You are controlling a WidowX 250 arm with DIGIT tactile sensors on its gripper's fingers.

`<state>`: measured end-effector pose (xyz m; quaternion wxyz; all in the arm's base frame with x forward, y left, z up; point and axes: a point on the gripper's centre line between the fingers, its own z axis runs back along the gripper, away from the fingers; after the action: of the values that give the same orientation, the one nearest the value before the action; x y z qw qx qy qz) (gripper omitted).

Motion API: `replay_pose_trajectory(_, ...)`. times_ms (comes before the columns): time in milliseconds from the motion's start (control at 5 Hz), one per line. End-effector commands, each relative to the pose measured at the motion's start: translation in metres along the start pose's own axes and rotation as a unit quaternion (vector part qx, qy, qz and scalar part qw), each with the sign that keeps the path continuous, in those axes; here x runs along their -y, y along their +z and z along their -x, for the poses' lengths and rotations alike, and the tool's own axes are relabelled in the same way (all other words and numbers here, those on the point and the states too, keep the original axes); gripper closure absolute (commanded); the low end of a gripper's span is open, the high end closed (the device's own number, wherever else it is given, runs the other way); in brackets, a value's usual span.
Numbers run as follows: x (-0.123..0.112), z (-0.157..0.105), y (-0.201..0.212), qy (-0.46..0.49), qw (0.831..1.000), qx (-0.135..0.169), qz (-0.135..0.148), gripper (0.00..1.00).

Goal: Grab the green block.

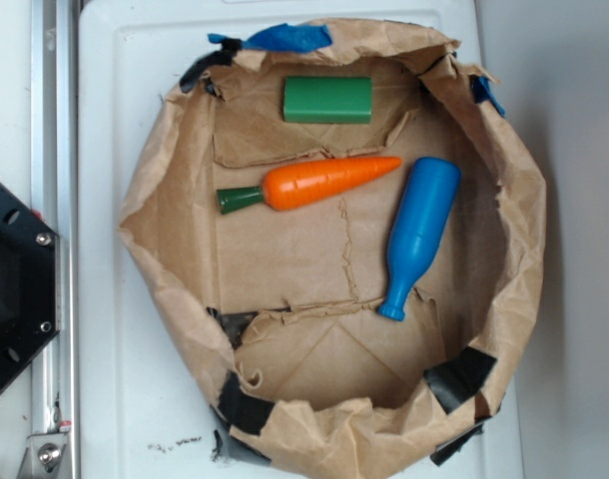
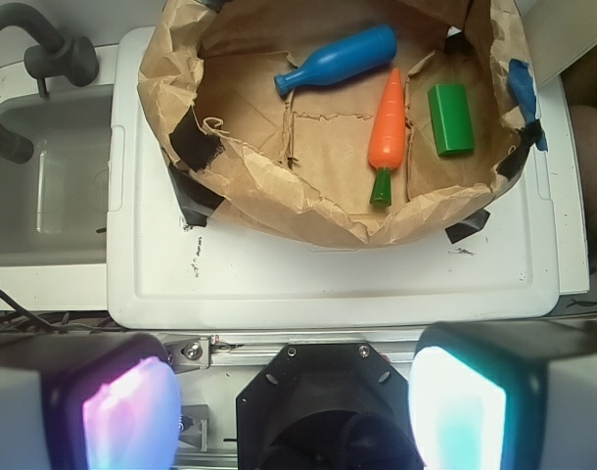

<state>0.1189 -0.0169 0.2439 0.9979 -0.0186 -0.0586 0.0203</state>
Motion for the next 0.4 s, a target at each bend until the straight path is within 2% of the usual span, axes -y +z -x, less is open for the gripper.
replay_pose_trajectory(0,0.0,0.0,0.0,0.0,1.0,0.0,0.0,0.0)
replay_pose_trajectory(200,0.004,-0.032,-0.019,0.019,0.999,0.029,-0.019,0.0)
